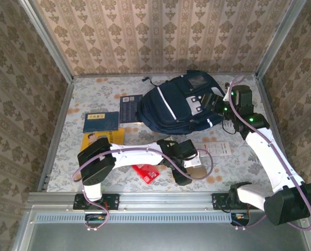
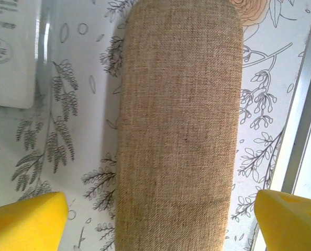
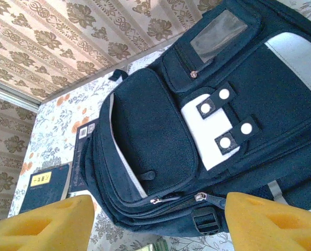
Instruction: Pack books, pencil case, and school supplies into a backpack
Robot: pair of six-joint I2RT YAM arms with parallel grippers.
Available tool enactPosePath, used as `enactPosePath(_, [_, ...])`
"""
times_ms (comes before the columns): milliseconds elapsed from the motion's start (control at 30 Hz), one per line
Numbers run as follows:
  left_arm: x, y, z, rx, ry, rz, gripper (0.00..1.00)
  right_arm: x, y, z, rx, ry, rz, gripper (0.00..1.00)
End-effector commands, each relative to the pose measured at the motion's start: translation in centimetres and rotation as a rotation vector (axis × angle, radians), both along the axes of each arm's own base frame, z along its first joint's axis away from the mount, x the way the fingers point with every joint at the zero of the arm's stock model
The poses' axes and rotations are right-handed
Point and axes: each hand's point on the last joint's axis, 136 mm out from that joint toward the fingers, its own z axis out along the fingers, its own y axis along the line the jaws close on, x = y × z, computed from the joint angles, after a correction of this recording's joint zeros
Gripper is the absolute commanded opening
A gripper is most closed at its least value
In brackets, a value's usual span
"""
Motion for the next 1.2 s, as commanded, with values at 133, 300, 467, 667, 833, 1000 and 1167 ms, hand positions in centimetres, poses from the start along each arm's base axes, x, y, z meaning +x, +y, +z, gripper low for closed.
enactPosePath(133, [-0.8, -0.7, -0.7, 0.017, 0.023, -0.046, 0.91, 0.4, 0.1, 0.6, 0.015, -0.027, 0.006, 0.68])
enactPosePath(300, [-0.8, -0.9, -1.5, 0.046, 0.037, -0.053, 0.88, 0.6, 0.1, 0.5, 0.025, -0.025, 0.008, 0.68])
enactPosePath(467, [-1.2, -0.9, -2.1, 0.074, 0.044, -0.074, 0.83, 0.7, -0.1, 0.3, 0.058, -0.022, 0.004, 0.68])
enactPosePath(667, [-1.6, -0.6, -2.9, 0.114, 0.047, -0.103, 0.75, 1.2, -0.3, -0.1, 0.128, -0.011, 0.001, 0.67])
enactPosePath(833, [-1.8, -0.5, -3.0, 0.115, 0.055, -0.109, 0.60, 1.3, -0.5, -0.2, 0.137, -0.010, -0.004, 0.67])
enactPosePath(1000, [-1.7, -0.3, -2.9, 0.117, 0.055, -0.112, 0.39, 1.3, -0.9, 0.0, 0.116, -0.016, -0.014, 0.67])
enactPosePath(1167, [-0.3, 0.2, -1.3, 0.073, 0.036, -0.073, 0.32, 1.2, -1.3, 0.2, 0.083, -0.025, -0.021, 0.67])
